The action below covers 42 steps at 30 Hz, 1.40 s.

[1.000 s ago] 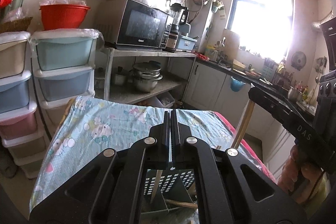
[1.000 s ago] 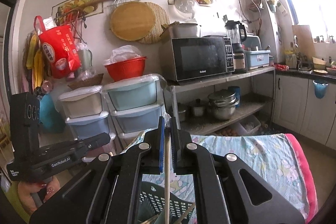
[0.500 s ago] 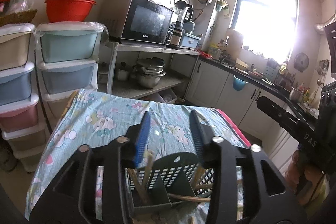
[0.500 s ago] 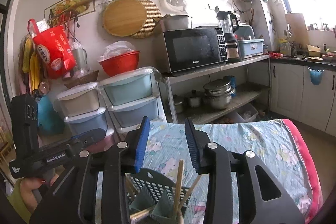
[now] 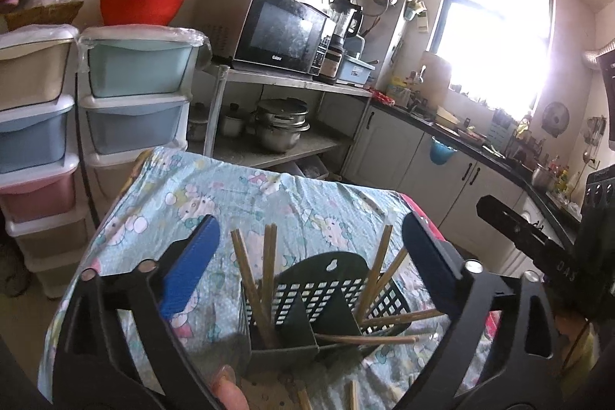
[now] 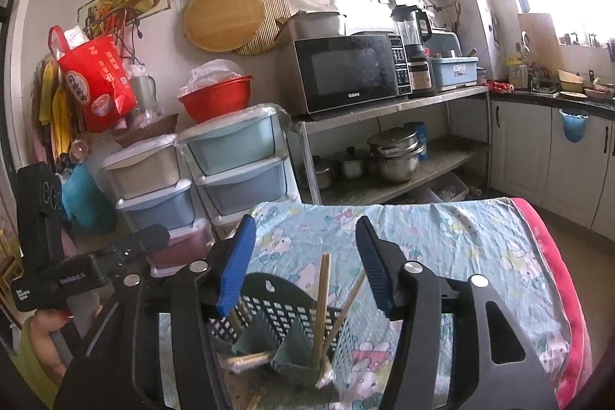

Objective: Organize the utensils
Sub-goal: 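Withdraw both open grippers from the caddy toward the loose chopsticks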

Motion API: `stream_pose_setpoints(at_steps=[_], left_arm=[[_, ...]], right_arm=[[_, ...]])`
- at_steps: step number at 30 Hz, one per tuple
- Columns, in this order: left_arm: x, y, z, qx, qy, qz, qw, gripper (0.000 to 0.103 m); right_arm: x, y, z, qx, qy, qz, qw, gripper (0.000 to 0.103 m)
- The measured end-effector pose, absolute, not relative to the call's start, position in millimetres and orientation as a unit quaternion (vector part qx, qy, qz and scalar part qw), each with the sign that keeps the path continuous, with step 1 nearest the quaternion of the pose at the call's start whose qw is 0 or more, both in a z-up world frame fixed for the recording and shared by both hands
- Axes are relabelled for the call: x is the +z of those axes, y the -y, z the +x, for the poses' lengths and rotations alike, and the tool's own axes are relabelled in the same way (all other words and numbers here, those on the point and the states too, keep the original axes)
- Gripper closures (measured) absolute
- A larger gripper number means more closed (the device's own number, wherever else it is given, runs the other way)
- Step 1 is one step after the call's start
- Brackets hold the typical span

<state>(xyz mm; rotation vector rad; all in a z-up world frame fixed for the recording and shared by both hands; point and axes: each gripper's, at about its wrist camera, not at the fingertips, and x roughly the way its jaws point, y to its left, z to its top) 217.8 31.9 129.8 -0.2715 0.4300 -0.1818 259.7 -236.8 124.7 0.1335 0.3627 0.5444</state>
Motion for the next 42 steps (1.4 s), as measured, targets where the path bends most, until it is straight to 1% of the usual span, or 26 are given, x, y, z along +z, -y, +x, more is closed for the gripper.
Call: stream_pose_setpoints(at_steps=[1,3,5,7,42], left_arm=[[129,-32,217,-0.09,-0.213,-0.135,0.963,0.011],[127,-32,214,-0.09,-0.216,-0.135,0.963,0.011],[124,-32,212,-0.09,-0.219,-0.134,0.962,0.011],[121,-31,209,-0.091,-0.223,-0.134,0.961,0.011],[80,-10,171,-0.099,-0.268,-0.13,0.949,0.011]], right_arm=[[123,238,258,0.268,-0.18,0.067,0.944,0.045],[122,239,255,0.269,-0.182,0.068,0.943,0.044],[119,240,252,0.27,-0.185,0.066,0.943,0.039],[117,241,249,0.269,-0.188,0.067,0.942,0.037],[66,277,198,0.252,-0.258,0.064,0.931,0.035]])
